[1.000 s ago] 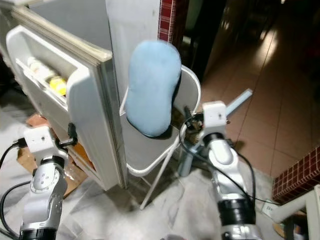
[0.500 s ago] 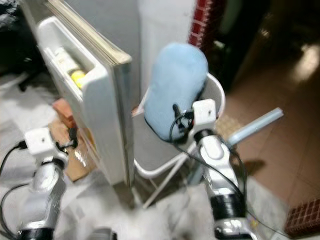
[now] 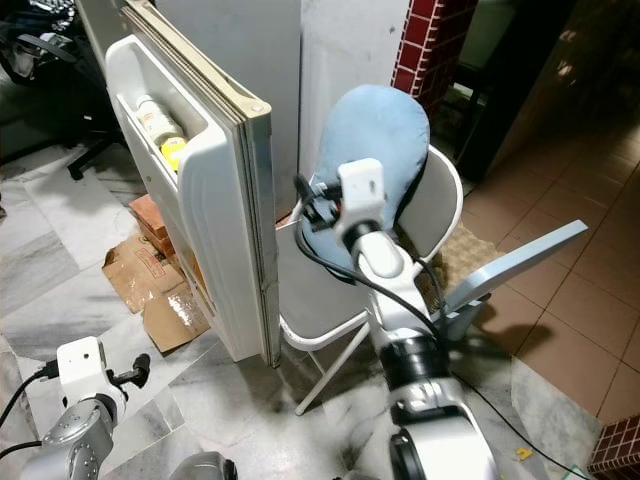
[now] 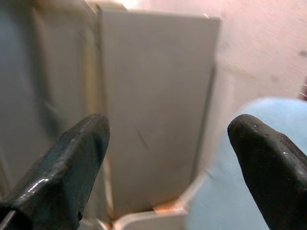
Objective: Restocking fridge
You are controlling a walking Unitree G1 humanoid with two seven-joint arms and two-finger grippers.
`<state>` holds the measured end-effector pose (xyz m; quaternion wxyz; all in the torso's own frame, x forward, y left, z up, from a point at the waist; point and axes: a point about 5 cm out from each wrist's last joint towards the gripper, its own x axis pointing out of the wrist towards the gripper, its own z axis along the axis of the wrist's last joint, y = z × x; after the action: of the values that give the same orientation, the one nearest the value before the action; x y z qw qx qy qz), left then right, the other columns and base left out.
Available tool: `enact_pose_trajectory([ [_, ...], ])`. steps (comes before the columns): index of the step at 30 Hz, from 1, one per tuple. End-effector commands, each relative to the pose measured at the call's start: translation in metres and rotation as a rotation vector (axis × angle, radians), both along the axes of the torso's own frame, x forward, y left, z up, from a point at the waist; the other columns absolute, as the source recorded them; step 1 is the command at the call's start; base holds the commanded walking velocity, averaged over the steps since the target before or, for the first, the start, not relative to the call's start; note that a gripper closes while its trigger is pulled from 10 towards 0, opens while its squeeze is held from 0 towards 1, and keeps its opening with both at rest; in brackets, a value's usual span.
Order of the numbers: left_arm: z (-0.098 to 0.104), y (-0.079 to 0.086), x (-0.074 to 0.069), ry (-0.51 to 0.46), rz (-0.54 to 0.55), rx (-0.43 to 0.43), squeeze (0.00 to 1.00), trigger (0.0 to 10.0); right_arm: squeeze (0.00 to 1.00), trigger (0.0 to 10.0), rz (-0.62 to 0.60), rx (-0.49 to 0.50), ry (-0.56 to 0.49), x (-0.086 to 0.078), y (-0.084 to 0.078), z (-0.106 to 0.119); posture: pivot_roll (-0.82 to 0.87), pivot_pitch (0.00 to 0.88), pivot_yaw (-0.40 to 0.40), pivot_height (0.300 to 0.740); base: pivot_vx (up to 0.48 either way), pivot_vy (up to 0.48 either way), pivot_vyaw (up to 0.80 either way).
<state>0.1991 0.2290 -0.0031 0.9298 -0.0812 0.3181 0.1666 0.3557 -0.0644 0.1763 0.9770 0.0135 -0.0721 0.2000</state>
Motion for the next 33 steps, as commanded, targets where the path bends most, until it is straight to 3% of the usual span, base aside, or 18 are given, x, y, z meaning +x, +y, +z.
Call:
enact_pose_trajectory([
  [1,-0.001,0.001,0.002,0.014,0.002,-0.008,0.0,10.0,0.0,10.0,0.023,0.016,-0.004,0.002,0.011,0.005,0.09,0.0,-0.046,0.74,0.0,0.0,0.0],
  [3,-0.002,0.002,0.003,0.019,0.0,-0.016,0.0,10.0,0.0,10.0,0.167,0.086,-0.013,-0.003,0.045,0.024,0.09,0.0,-0.051,0.74,0.0,0.0,0.0],
  [4,-0.002,0.002,0.003,0.019,0.0,-0.016,0.0,10.0,0.0,10.0,0.167,0.086,-0.013,-0.003,0.045,0.024,0.09,0.0,-0.051,0.74,0.0,0.0,0.0],
  [6,-0.004,0.001,0.003,0.031,0.008,-0.04,0.0,10.0,0.0,10.0,0.365,0.127,-0.011,-0.017,0.06,0.032,0.1,0.0,-0.054,0.74,0.0,0.0,0.0],
  [7,-0.004,0.001,0.003,0.031,0.008,-0.04,0.0,10.0,0.0,10.0,0.365,0.127,-0.011,-0.017,0.06,0.032,0.1,0.0,-0.054,0.74,0.0,0.0,0.0],
  [8,-0.006,0.001,0.002,0.04,0.013,-0.057,0.0,10.0,0.0,10.0,0.575,0.158,0.002,-0.036,0.066,0.037,0.1,0.0,-0.056,0.74,0.0,0.0,0.0],
  [9,-0.006,0.001,0.002,0.04,0.013,-0.057,0.0,10.0,0.0,10.0,0.575,0.158,0.002,-0.036,0.066,0.037,0.1,0.0,-0.056,0.74,0.0,0.0,0.0],
  [12,-0.009,-0.001,0.002,0.047,0.007,-0.089,0.0,10.0,0.0,10.0,0.81,0.129,0.019,-0.06,0.058,0.034,0.08,0.0,-0.055,0.74,0.0,0.0,0.0],
  [14,-0.009,-0.001,0.003,0.049,0.007,-0.101,0.0,10.0,0.0,10.0,0.861,0.121,0.03,-0.066,0.052,0.031,0.08,0.0,-0.055,0.74,0.0,0.0,0.0],
  [17,-0.01,-0.002,0.004,0.051,0.003,-0.114,0.0,10.0,0.0,10.0,0.83,0.096,0.094,-0.06,0.037,0.017,0.08,0.0,-0.051,0.74,0.0,0.0,0.0],
  [23,-0.01,-0.002,0.003,0.053,0.002,-0.121,0.0,10.0,0.0,10.0,0.728,0.022,0.143,-0.049,0.023,0.002,0.08,0.0,-0.052,0.74,0.0,0.0,0.0],
  [27,-0.008,0.006,0.005,0.039,-0.004,-0.037,0.0,10.0,0.0,10.0,0.412,-0.196,0.183,-0.026,0.006,-0.021,0.08,0.0,-0.06,0.74,0.0,0.0,0.0],
  [30,0.0,0.016,0.012,-0.002,0.001,0.032,0.0,10.0,0.0,10.0,0.282,-0.268,0.199,-0.018,-0.009,-0.032,0.08,0.0,-0.07,0.74,0.0,0.0,0.0],
  [33,0.01,0.032,0.026,-0.043,0.043,0.064,0.0,10.0,0.0,10.0,0.193,-0.25,0.223,-0.016,-0.024,-0.038,0.08,0.0,-0.073,0.74,0.0,0.0,0.0],
])
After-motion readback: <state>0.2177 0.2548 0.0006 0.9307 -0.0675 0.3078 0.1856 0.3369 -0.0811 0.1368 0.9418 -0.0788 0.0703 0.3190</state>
